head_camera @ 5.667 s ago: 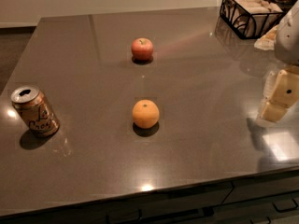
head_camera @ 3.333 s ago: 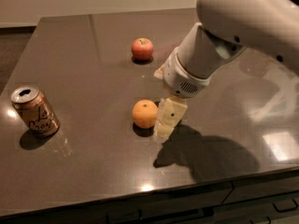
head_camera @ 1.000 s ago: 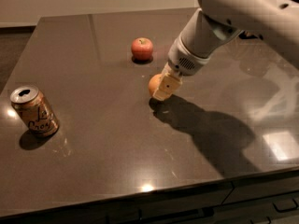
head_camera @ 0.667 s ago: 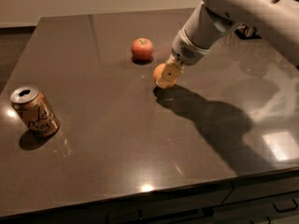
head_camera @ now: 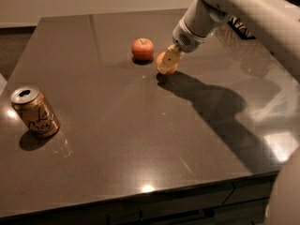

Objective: Move orange near apple

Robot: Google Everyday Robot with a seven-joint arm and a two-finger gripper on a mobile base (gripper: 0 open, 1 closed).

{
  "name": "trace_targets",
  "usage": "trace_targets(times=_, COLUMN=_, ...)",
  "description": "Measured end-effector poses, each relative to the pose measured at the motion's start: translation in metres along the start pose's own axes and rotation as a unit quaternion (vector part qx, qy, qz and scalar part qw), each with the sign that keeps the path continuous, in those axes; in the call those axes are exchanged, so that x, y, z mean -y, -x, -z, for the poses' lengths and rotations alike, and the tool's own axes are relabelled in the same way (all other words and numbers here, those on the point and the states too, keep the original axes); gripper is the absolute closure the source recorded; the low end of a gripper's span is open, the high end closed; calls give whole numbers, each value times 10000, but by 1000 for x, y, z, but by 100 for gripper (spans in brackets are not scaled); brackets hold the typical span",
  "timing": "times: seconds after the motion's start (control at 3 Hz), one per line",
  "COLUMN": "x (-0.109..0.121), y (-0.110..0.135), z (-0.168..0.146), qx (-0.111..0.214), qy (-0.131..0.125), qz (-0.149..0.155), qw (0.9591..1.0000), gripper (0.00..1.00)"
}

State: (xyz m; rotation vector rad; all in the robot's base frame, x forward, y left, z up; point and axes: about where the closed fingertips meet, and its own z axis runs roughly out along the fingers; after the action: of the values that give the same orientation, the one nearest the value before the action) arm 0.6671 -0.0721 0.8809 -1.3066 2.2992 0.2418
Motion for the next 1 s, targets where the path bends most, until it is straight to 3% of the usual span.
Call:
trace_targets(times=0.33, x=15, y=10, z=-10, qx=66, qy=-17, qz=-186, qw=9998, gripper=100)
trace_targets(times=0.67, x=22, y=19, z=-15, qx=123, qy=17, qz=-293, qw=9995, gripper=85)
trace_targets(times=1.0, x=23, y=24, z=-21, qx=156, qy=130, qz=-324, qw=9993, gripper=62)
